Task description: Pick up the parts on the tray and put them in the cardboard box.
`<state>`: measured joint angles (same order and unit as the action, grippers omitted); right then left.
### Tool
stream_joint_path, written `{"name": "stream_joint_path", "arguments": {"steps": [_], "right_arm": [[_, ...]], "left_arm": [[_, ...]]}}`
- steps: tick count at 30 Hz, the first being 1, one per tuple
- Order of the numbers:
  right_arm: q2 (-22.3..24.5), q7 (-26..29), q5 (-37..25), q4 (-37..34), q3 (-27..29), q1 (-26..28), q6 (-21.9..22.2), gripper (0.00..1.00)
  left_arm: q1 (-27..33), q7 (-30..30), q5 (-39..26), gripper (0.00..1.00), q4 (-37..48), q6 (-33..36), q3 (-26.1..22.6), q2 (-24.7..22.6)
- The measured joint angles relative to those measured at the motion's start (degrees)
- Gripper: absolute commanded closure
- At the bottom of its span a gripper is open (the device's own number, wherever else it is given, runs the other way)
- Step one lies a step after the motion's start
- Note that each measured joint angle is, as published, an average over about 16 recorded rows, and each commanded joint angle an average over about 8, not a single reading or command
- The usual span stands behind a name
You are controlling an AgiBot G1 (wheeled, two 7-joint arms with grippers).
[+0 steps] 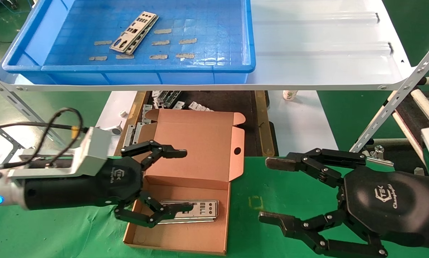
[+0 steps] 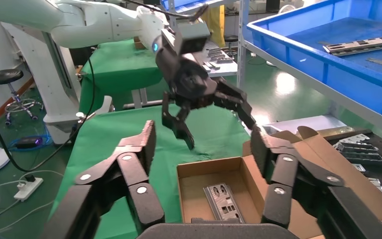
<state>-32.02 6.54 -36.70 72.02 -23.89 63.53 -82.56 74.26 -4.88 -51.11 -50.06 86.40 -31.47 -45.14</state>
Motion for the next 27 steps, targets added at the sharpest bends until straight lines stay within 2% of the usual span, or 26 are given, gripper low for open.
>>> {"name": "stream_joint_path", "arguments": {"steps": [17, 27], "right_arm": [[0.00, 0.00, 0.00, 0.00, 0.00, 0.00, 0.00, 0.00], [0.00, 0.00, 0.01, -0.01, 0.00, -0.01, 0.01, 0.00]], "left_arm": [[-9.10, 11.21, 6.63, 0.00, -16.86, -0.50, 11.08, 7.25], [-12.88, 15.62, 9.45, 0.00, -23.83, -0.65, 15.67, 10.27]]}}
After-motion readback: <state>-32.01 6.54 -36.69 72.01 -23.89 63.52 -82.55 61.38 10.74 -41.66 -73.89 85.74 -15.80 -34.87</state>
